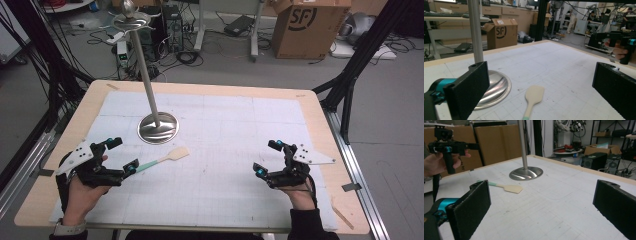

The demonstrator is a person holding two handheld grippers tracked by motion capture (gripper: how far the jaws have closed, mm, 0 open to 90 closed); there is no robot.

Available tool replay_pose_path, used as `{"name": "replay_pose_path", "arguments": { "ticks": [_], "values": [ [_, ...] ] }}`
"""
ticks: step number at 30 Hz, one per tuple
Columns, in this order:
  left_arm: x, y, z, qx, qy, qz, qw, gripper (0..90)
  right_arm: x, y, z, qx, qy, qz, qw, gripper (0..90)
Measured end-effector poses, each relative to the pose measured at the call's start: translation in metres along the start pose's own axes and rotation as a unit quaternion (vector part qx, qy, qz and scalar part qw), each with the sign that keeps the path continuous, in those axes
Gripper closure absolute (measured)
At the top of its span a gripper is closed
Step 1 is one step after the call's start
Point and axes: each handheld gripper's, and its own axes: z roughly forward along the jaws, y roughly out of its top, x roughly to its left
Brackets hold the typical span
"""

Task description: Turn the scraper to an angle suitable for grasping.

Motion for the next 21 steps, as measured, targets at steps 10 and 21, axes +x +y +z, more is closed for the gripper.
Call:
{"name": "replay_pose_path", "arguments": {
  "ticks": [10, 21],
  "values": [
    [0.001, -0.005, 0.000, -0.006, 0.018, 0.013, 0.9997, 1.7, -0.001, -0.001, 0.001, 0.004, -0.002, 0.002, 1.0000, 0.6],
    [0.001, -0.011, 0.001, 0.011, 0.020, 0.014, 0.9996, 30.3, -0.003, -0.002, 0.003, 0.009, -0.002, 0.002, 1.0000, 0.6]
  ]
}}
